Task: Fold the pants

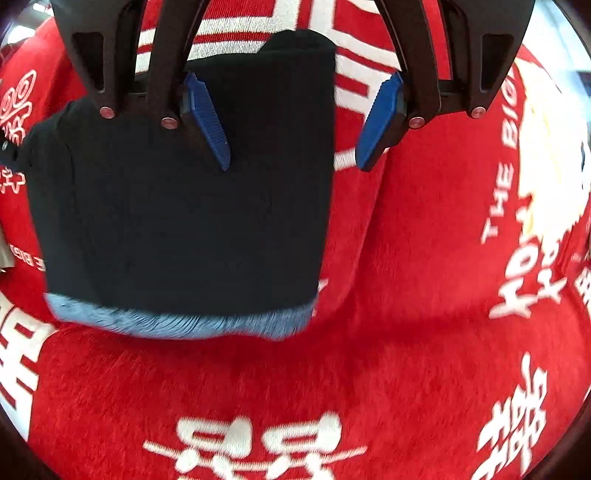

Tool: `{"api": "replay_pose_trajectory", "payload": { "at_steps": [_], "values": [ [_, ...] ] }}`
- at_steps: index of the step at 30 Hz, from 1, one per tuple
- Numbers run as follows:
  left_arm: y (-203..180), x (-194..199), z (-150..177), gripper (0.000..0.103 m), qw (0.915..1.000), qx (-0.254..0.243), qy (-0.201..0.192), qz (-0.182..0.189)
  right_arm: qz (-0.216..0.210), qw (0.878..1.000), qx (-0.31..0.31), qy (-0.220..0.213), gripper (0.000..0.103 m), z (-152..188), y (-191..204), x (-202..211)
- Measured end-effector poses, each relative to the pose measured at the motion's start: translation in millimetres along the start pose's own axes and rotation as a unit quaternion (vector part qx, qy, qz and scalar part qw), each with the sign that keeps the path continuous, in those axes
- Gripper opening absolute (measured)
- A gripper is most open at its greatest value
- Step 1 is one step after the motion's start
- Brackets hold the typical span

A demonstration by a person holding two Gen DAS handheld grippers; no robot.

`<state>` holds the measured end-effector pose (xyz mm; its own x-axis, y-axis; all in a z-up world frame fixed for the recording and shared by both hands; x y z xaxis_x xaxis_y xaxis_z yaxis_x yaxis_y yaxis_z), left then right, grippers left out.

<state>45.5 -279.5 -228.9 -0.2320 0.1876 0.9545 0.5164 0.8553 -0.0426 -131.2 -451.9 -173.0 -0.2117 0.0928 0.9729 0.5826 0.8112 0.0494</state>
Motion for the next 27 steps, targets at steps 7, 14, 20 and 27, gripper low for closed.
{"api": "replay_pose_trajectory", "payload": {
  "at_steps": [7, 14, 20, 27],
  "values": [
    [3.7, -4.3, 0.6, 0.082, 0.9997, 0.019, 0.001, 0.014, 0.011, 1.0, 0.004, -0.015, 0.032, 6.5, -5.3, -15.2],
    [19.6, -11.3, -2.6, 0.099, 0.9979, 0.047, 0.038, 0.025, 0.001, 0.998, -0.053, 0.023, 0.063, 12.2, -26.3, -23.4],
    [18.8, -11.7, -0.2, 0.099, 0.9975, 0.047, 0.043, 0.029, 0.031, 0.999, -0.031, 0.023, 0.064, 10.3, -25.5, -17.8],
    [13.1, -8.9, 0.5, 0.099, 0.9978, 0.041, 0.042, 0.031, 0.036, 0.998, -0.031, 0.033, 0.065, 6.5, -24.0, -16.9]
  ]
}}
Point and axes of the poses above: each gripper's, at about its wrist camera, not at the fingertips, and x roughly against the way its jaws point, y to its left, z to its underside, the point moved 10 cm from there along -x, roughly the way its jaws point, and after that the axes turned 6 degrees about z, right-handed, at the moved point
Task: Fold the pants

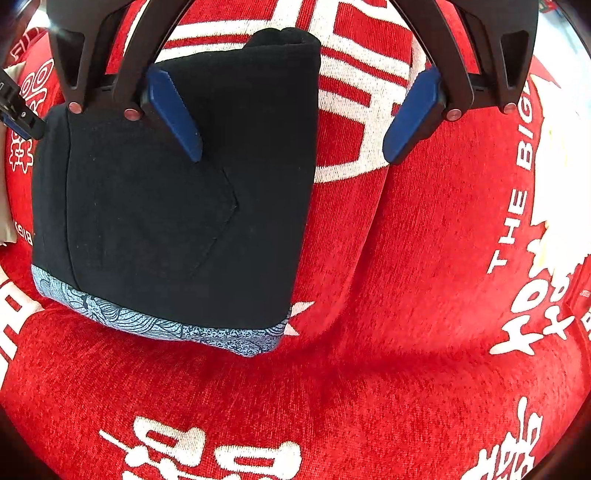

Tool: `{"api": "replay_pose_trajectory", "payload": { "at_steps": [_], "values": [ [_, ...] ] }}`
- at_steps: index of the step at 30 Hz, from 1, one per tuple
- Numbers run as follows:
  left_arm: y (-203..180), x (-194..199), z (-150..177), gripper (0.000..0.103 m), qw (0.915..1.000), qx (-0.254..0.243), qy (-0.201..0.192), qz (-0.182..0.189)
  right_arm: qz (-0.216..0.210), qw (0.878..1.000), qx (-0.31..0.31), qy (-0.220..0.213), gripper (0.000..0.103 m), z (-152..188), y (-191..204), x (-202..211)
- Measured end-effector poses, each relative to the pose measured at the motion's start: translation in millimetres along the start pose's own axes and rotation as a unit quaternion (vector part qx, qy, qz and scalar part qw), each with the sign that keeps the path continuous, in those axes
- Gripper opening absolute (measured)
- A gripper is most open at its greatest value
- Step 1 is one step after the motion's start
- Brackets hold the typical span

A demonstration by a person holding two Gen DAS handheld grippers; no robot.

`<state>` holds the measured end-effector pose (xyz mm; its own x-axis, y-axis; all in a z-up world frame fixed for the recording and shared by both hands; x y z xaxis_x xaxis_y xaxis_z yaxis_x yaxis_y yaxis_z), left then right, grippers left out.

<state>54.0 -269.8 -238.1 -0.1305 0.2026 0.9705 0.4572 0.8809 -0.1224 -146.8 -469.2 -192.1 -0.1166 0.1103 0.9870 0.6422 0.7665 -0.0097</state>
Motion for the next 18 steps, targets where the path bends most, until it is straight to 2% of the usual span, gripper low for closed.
{"api": "replay_pose_trajectory", "payload": {
  "at_steps": [6, 9, 13, 16, 18],
  "values": [
    [0.7, 0.0, -3.2, 0.099, 0.9999, -0.005, 0.012, 0.008, -0.001, 1.0, 0.008, 0.011, 0.071, -3.7, -1.5, -2.7],
    [3.4, 6.6, -9.6, 0.099, 0.9998, -0.019, 0.008, -0.001, -0.005, 1.0, 0.013, 0.018, 0.075, -7.9, -4.5, -3.1],
    [4.8, 16.6, -21.3, 0.099, 0.9995, -0.023, -0.001, 0.022, -0.011, 0.999, 0.017, 0.025, 0.076, -11.1, -10.8, -0.6],
    [6.8, 15.9, -29.6, 0.099, 0.9986, -0.018, 0.007, 0.048, -0.04, 0.999, 0.002, 0.026, 0.076, -20.7, -15.2, 0.2],
    [7.5, 9.8, -32.8, 0.099, 0.9973, -0.013, 0.025, 0.067, -0.079, 0.996, -0.016, 0.027, 0.076, -28.0, -16.3, 1.2]
  ]
}}
Point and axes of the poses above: each gripper's, at about its wrist camera, not at the fingertips, and x roughly against the way its jaws point, y to its left, z to its underside, the point moved 10 cm from there along -x, roughly the way its jaws point, and after that the axes turned 6 degrees about z, right-handed, at the moved point
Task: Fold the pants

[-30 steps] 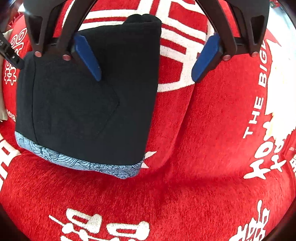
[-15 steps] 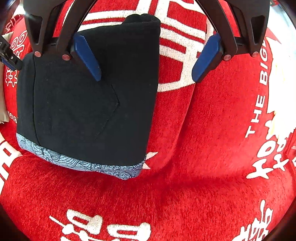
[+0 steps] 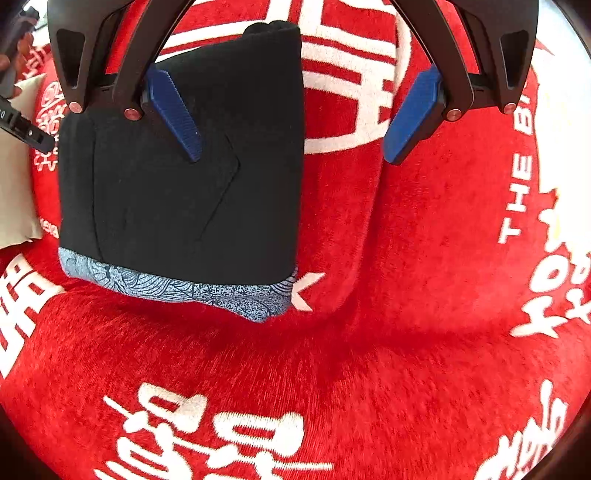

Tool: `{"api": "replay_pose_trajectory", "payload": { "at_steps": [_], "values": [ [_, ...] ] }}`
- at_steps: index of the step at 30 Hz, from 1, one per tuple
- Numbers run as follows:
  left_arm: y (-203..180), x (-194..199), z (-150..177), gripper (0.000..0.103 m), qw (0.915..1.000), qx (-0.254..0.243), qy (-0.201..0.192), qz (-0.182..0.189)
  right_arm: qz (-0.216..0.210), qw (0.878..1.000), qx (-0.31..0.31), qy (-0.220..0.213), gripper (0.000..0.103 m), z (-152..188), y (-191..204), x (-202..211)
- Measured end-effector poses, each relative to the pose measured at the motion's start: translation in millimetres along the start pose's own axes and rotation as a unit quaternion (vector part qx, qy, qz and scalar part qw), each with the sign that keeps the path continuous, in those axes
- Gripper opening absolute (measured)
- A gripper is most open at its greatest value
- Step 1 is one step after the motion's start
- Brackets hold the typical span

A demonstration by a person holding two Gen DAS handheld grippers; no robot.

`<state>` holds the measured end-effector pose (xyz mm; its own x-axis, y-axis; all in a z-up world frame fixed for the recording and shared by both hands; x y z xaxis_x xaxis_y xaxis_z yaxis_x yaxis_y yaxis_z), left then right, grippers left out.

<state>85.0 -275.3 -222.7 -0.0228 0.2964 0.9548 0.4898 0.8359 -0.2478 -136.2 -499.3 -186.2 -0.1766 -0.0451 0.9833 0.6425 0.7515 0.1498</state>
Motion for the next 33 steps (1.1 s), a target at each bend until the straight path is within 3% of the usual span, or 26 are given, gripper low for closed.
{"api": "replay_pose_trajectory", "payload": {
  "at_steps": [3, 10, 14, 22, 25, 29, 31, 33],
  "values": [
    [2.2, -13.1, -1.3, 0.099, 0.9991, 0.011, 0.034, 0.023, -0.047, 0.999, -0.016, 0.0, 0.076, -10.9, 2.0, 1.5],
    [-0.8, -29.9, -20.2, 0.099, 0.9941, 0.011, 0.056, 0.092, -0.17, 0.984, -0.024, 0.035, 0.077, -27.9, 15.4, -9.7],
    [3.9, -43.2, -28.0, 0.099, 0.9908, -0.013, 0.075, 0.112, -0.198, 0.978, -0.026, 0.064, 0.077, -24.9, 9.9, -21.6],
    [-18.1, -68.0, -28.7, 0.099, 0.9685, -0.012, 0.126, 0.214, -0.277, 0.956, 0.008, 0.092, 0.077, -23.9, 22.0, -39.3],
    [-30.7, -72.9, -27.5, 0.099, 0.9664, -0.022, 0.128, 0.222, -0.296, 0.951, 0.003, 0.094, 0.077, -28.5, 24.1, -41.0],
    [-38.5, -72.6, -25.2, 0.099, 0.9709, -0.025, 0.118, 0.207, -0.307, 0.945, -0.019, 0.112, 0.072, -31.9, 22.4, -44.3],
    [-43.3, -69.7, -25.0, 0.088, 0.9724, -0.019, 0.11, 0.205, -0.299, 0.946, -0.036, 0.12, 0.066, -33.0, 17.2, -46.0],
    [-47.2, -61.2, -25.4, 0.079, 0.9756, -0.029, 0.095, 0.196, -0.295, 0.947, -0.043, 0.12, 0.053, -31.6, 14.5, -43.9]
  ]
}}
Point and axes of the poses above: each gripper's, at about its wrist camera, not at the fingertips, and x roughly against the way its jaws point, y to its left, z to its underside, the point moved 10 cm from there along -x, roughly the way its jaws point, and after that the axes turned 6 degrees about z, right-handed, at the moved point
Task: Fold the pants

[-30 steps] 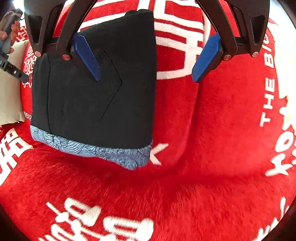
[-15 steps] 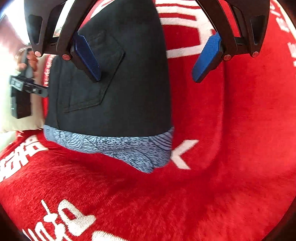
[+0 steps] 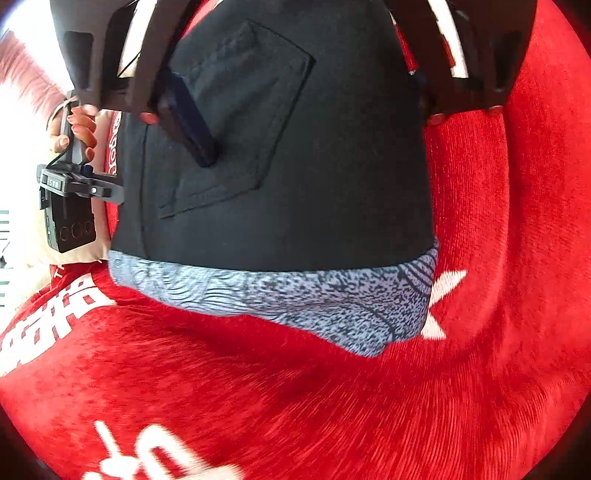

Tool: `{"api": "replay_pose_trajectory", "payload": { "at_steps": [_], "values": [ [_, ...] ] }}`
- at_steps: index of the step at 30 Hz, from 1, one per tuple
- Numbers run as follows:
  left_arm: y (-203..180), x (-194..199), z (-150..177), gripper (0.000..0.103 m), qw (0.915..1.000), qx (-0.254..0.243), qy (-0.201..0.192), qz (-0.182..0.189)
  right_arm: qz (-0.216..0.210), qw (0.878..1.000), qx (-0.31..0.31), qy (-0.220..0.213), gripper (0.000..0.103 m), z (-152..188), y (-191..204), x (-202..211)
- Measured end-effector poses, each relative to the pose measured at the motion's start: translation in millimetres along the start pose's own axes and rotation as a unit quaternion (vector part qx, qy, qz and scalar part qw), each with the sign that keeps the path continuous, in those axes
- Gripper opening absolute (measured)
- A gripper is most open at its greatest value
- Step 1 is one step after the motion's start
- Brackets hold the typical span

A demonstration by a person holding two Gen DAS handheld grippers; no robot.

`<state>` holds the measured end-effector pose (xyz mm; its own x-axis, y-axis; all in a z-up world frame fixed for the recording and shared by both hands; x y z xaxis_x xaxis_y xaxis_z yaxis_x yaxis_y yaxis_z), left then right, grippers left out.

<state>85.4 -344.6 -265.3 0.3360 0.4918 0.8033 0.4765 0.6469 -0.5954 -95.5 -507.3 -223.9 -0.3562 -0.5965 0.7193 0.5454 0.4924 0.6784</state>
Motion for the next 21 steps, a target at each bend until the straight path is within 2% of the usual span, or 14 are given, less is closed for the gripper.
{"api": "replay_pose_trajectory", "payload": {
  "at_steps": [3, 6, 8, 13, 21],
  "values": [
    [-2.9, 10.4, 2.0, 0.067, 0.9998, -0.003, -0.014, -0.014, -0.014, 1.0, -0.016, -0.011, 0.041, 4.2, 7.2, 6.4],
    [-2.4, 23.5, 3.0, 0.058, 0.999, 0.028, -0.035, -0.003, -0.026, 0.999, -0.019, -0.023, 0.039, 10.1, 13.3, 16.3],
    [-3.4, 32.3, 5.7, 0.058, 0.9984, 0.034, -0.044, 0.0, -0.032, 0.999, -0.015, -0.027, 0.038, 15.4, 18.7, 22.3],
    [-23.3, 43.3, 24.8, 0.056, 0.9983, 0.021, -0.048, -0.026, -0.037, 0.999, -0.002, -0.019, 0.038, 31.8, 31.6, 29.5],
    [-54.7, 55.8, 61.9, 0.056, 0.9976, 0.019, -0.06, -0.029, -0.048, 0.999, -0.003, -0.014, 0.038, 73.0, 35.0, 48.6]
  ]
}}
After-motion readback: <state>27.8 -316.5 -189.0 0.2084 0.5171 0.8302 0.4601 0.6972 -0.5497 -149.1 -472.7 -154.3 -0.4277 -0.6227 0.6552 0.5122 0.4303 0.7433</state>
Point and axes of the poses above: each gripper's, at about its wrist camera, not at the fingertips, and x roughly against the way its jaws point, y to its left, z to its underside, the point moved 10 cm from there along -x, roughly the way its jaws point, and after that the axes turned 6 degrees about z, right-handed, at the moved point
